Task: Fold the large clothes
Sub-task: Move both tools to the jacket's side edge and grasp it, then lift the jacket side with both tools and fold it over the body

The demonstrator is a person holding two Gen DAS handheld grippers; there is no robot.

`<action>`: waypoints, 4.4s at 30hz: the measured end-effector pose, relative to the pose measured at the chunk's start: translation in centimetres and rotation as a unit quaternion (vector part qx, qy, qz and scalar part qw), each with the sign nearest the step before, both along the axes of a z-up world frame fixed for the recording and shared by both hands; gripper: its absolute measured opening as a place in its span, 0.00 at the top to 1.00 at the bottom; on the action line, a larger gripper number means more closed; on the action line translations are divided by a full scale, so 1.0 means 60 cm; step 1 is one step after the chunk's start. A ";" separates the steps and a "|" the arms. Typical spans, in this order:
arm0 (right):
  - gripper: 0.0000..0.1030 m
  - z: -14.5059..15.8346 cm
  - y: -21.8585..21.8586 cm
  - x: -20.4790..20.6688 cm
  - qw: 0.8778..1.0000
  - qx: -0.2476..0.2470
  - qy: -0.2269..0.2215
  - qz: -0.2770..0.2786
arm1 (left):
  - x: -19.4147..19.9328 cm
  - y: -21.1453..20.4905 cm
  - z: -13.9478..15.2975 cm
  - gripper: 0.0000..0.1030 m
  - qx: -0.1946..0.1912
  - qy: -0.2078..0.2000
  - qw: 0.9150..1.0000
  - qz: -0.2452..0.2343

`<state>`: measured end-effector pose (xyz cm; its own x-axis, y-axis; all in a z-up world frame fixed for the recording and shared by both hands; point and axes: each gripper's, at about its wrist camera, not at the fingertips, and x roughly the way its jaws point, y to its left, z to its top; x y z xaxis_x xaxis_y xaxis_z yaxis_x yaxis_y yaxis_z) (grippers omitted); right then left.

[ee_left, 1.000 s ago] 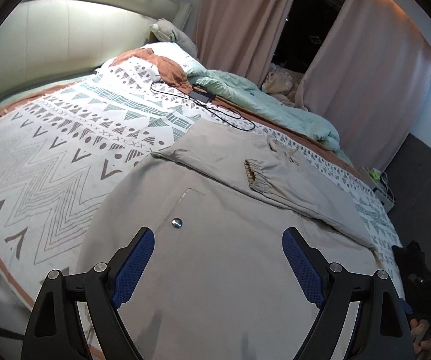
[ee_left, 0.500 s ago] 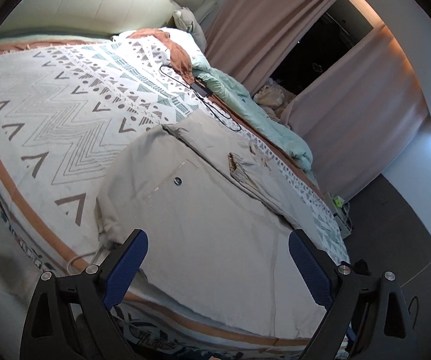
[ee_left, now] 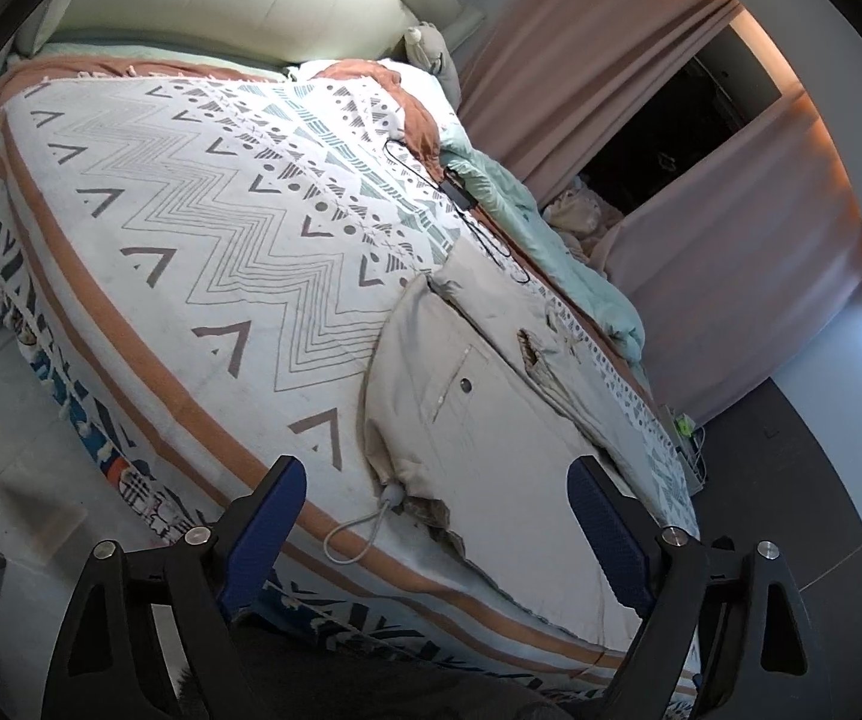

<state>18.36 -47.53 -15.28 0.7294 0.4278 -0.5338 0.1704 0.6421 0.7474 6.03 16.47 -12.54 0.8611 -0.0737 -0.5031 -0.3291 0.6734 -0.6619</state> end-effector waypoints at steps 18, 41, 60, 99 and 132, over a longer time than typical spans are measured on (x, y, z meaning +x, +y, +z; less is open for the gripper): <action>0.35 -0.087 -0.042 0.076 0.998 0.041 0.052 0.016 | 0.119 0.014 -0.103 0.47 -0.067 0.064 0.995 -0.043; 0.37 -0.106 0.005 0.164 0.994 0.072 0.068 0.046 | 0.221 0.028 -0.134 0.54 -0.117 0.115 0.986 -0.039; 0.38 -0.102 0.004 0.139 0.989 0.115 0.058 0.066 | 0.208 0.012 -0.109 0.54 -0.176 0.078 0.979 -0.064; 0.88 -0.032 -0.019 0.029 0.990 0.134 -0.001 0.038 | 0.100 0.007 -0.036 0.89 -0.193 0.008 0.979 -0.064; 0.88 0.129 -0.015 -0.160 0.987 0.133 -0.078 0.037 | -0.130 0.007 0.083 0.90 -0.176 -0.060 0.981 -0.049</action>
<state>8.75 -48.46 -7.54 0.7549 0.5932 -0.2797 -0.0005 0.4269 0.9043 -1.79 16.91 -7.55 0.8929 -0.3098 -0.3268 -0.1794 0.4211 -0.8891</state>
